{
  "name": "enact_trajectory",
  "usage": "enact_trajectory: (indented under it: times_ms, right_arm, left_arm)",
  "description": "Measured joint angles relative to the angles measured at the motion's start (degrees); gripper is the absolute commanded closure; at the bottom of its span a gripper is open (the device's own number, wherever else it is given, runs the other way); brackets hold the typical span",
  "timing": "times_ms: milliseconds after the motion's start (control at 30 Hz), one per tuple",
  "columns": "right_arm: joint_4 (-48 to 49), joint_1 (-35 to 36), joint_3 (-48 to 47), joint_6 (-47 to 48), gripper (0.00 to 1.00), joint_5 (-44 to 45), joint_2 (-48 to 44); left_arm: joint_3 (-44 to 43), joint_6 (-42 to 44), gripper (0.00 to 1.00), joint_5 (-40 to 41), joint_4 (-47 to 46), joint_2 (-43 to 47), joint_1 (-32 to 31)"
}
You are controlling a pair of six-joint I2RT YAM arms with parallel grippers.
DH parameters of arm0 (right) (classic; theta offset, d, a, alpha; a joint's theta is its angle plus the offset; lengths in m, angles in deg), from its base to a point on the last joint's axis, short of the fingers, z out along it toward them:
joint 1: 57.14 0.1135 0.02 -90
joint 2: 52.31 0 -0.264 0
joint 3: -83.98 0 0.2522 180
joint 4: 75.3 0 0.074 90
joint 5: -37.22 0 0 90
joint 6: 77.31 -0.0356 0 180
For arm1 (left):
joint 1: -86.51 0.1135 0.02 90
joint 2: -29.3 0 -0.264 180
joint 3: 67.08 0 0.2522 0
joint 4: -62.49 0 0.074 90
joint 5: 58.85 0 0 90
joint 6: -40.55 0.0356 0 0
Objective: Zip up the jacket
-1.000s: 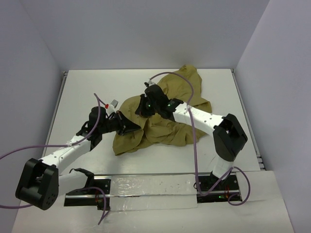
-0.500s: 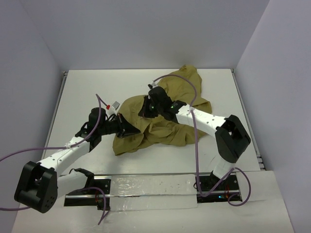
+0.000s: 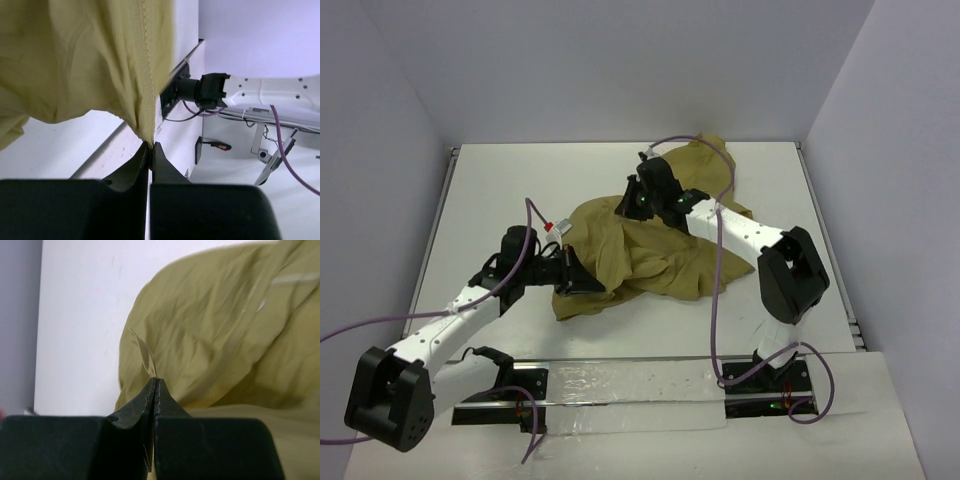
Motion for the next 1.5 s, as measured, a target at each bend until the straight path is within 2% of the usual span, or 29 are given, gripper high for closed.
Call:
enact_trajectory:
  times_ms: [333,800,1333,1500]
  right_arm:
    - [-0.82,-6.12,-12.88,1.98,1.0,3.95,8.63]
    - [-1.41,-17.21,-19.5,4.35,1.0,9.95,9.96]
    - [-3.15,-28.0,-20.63,7.43,1.0,14.58,9.92]
    - [-2.13,-32.65,-19.55,8.42,1.0,16.47,6.75]
  left_arm:
    - [-0.02,-0.26,1.0,0.82,9.41,11.43,-0.11]
    - [-0.02,-3.95,1.0,6.38,26.99,25.33,-0.13]
    - [-4.72,-3.65,1.0,10.47,34.12,23.87,-0.42]
    - [-9.53,-1.47,1.0,13.24,35.68,16.36,-0.52]
